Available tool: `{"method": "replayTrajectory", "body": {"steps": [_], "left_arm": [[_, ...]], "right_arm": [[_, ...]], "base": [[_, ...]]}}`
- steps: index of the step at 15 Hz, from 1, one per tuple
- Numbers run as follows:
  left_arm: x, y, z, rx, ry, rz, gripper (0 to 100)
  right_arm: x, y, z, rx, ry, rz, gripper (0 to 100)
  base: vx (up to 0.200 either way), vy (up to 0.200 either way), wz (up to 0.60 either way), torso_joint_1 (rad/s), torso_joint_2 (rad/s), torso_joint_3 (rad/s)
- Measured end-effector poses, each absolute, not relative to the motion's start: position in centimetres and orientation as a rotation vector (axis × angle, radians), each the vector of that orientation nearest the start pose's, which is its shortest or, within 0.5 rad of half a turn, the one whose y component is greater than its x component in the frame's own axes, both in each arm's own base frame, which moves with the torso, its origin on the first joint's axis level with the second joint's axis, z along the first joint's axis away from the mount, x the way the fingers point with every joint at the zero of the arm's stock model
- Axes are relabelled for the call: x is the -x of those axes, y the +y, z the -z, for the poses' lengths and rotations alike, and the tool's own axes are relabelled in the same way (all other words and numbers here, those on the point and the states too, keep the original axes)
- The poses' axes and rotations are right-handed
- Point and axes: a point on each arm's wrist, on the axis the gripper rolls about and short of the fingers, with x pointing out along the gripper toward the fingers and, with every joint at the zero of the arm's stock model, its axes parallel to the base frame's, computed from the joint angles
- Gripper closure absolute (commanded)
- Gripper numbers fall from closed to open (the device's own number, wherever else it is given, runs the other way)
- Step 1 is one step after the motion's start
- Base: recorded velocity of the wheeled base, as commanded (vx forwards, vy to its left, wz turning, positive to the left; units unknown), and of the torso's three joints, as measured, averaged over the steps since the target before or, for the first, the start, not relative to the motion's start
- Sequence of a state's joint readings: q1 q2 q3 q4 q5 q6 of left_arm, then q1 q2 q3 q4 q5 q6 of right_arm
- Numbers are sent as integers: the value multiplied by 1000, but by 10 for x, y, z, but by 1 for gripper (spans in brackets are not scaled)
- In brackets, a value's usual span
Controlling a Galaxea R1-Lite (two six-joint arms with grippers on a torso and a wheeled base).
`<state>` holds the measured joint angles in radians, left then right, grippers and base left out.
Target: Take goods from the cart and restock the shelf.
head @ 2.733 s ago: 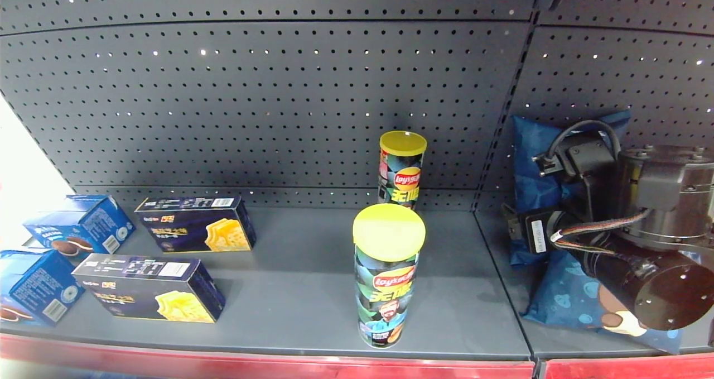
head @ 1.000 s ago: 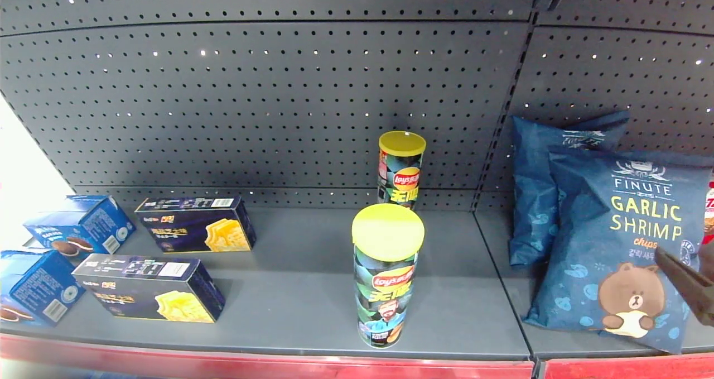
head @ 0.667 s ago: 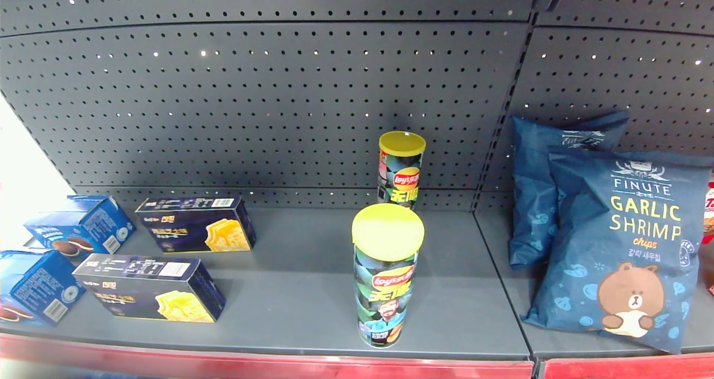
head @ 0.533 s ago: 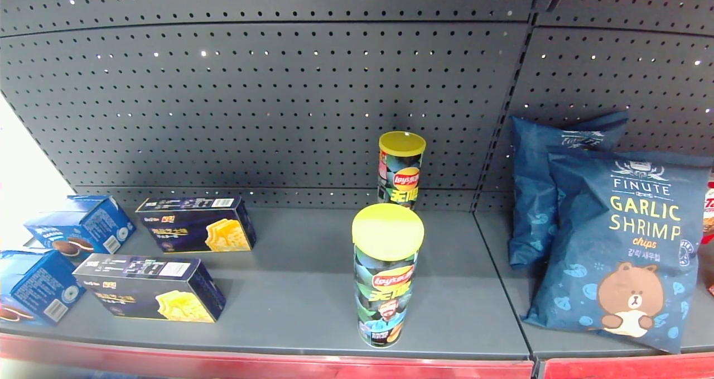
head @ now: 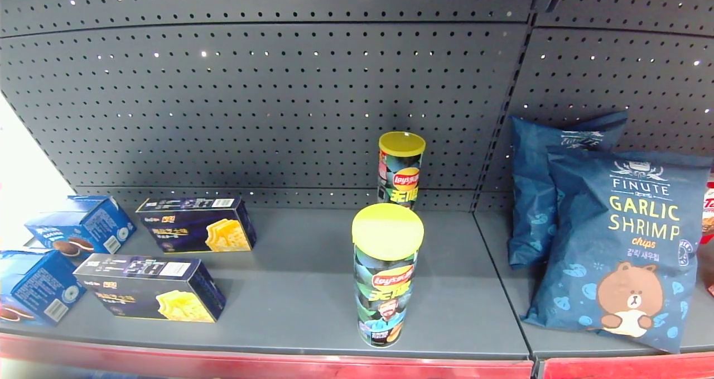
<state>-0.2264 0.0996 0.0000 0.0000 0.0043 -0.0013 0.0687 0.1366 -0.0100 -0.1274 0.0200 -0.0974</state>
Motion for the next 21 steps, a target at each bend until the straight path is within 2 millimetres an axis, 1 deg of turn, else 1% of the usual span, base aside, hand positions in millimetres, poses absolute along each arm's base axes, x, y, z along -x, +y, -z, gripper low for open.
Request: {"method": "replayTrajectory", "body": {"steps": [3,8,11,12,14,15,21], "left_arm": [[15,3,-77,-10,99,222,0],[15,4,-77,-10,99,223,0],[15,4,-77,-10,99,222,0],[15,3,-77,-10,99,222,0],[15,3,-77,-10,99,222,0],[15,4,-77,-10,99,222,0],[15,4,-77,-10,99,222,0]], "right_arm": [[16,1,-84,67,24,-76,0],[20,2,-83,56,1,-55,0],[20,-1,-83,54,-2,96,0],[21,-1,-83,51,-8,95,0],[22,0,-80,39,-15,5,0],[22,0,-77,27,2,-9,0],[23,0,-75,10,1,-11,0]], "base": [[0,0,0,0,0,0],[0,0,0,0,0,0],[0,0,0,0,0,0],[0,0,0,0,0,0],[0,0,0,0,0,0],[0,0,0,0,0,0],[0,0,0,0,0,0]]}}
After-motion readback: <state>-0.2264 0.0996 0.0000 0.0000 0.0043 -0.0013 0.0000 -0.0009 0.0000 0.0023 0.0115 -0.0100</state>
